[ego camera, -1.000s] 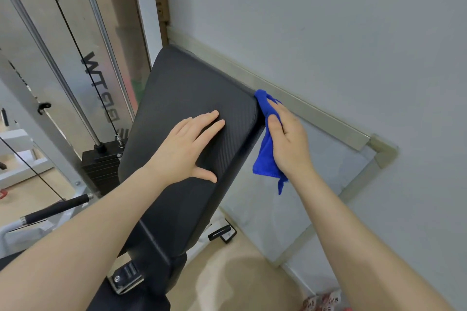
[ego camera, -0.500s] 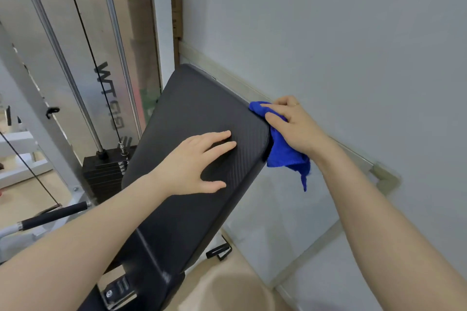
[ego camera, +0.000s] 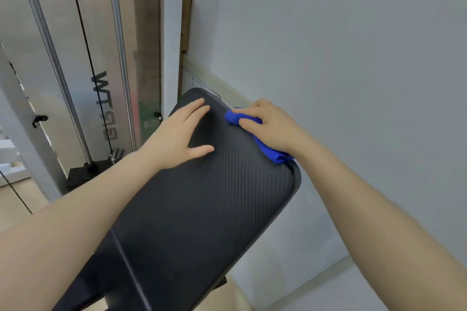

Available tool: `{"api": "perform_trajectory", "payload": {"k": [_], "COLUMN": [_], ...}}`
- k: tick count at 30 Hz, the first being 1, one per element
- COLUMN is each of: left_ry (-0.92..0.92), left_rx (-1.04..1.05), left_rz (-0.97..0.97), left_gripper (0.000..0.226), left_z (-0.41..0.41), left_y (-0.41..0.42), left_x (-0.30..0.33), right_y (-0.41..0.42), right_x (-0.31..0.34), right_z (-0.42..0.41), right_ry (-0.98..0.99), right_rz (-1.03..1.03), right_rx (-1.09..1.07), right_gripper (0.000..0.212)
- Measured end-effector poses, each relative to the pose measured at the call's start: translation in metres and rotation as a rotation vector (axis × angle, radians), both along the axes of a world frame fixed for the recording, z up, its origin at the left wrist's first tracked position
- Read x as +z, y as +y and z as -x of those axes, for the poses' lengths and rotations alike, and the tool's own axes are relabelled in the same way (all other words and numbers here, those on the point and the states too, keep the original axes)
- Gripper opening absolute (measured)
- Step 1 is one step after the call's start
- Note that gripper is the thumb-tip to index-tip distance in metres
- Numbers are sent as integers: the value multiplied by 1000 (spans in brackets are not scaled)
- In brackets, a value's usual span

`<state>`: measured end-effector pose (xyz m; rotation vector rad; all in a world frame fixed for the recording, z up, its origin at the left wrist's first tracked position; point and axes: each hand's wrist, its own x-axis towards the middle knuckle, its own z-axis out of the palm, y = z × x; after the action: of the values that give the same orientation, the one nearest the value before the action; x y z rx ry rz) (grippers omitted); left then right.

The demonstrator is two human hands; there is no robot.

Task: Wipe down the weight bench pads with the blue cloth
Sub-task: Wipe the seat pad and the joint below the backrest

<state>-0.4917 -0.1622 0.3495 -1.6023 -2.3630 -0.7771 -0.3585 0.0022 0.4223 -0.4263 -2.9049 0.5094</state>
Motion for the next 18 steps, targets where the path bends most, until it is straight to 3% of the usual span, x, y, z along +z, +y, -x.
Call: {"api": "perform_trajectory", "payload": {"k": [3, 6, 12, 15, 18], "left_ry": [-81, -192, -303, -368, -473], "left_rx": [91, 178, 142, 81, -42], "left_rz": [112, 169, 59, 39, -14], "left_gripper": [110, 126, 127, 128, 126], "left_z": [18, 33, 39, 38, 44], "left_y": [2, 9, 11, 9, -1], "left_x": [-3, -7, -22, -23, -25], "right_y": [2, 0, -18, -18, -14], "right_x": [-3, 6, 2, 2, 0], "right_z": [-11, 35, 151, 144, 107], "right_ry": [38, 81, 15, 22, -14], "right_rz": [-18, 34, -375, -362, -527], "right_rx": [6, 4, 32, -11, -35], "right_gripper": [33, 30, 25, 28, 30]}}
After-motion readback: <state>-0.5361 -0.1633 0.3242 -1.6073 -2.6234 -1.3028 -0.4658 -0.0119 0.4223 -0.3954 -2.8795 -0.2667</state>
